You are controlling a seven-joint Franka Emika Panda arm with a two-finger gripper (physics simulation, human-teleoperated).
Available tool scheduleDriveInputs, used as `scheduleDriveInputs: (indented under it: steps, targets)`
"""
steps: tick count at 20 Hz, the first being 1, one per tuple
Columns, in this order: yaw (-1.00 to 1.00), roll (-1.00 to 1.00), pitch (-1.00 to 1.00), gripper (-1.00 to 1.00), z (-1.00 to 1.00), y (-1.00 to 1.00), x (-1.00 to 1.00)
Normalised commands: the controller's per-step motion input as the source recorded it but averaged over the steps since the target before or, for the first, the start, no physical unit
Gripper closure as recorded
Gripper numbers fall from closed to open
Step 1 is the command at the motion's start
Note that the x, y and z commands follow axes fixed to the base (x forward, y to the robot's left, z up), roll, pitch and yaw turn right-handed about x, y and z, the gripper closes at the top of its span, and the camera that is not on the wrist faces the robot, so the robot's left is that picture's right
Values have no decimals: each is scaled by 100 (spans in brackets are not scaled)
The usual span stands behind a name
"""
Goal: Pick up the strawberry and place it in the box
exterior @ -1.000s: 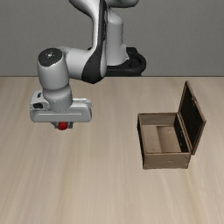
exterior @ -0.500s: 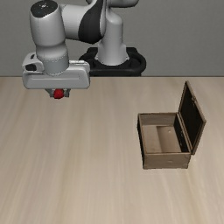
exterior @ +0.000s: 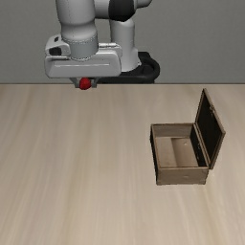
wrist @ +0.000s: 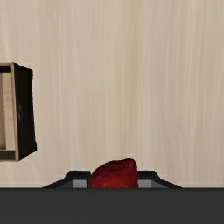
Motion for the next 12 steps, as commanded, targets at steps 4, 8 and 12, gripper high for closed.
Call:
scheduleDriveInputs:
  steps: [4, 8, 12]
  targets:
    - [0, 0, 0, 100, 0, 100, 0]
    - [0, 0, 0, 100, 0, 100, 0]
    - [0, 0, 0, 100, 0, 100, 0]
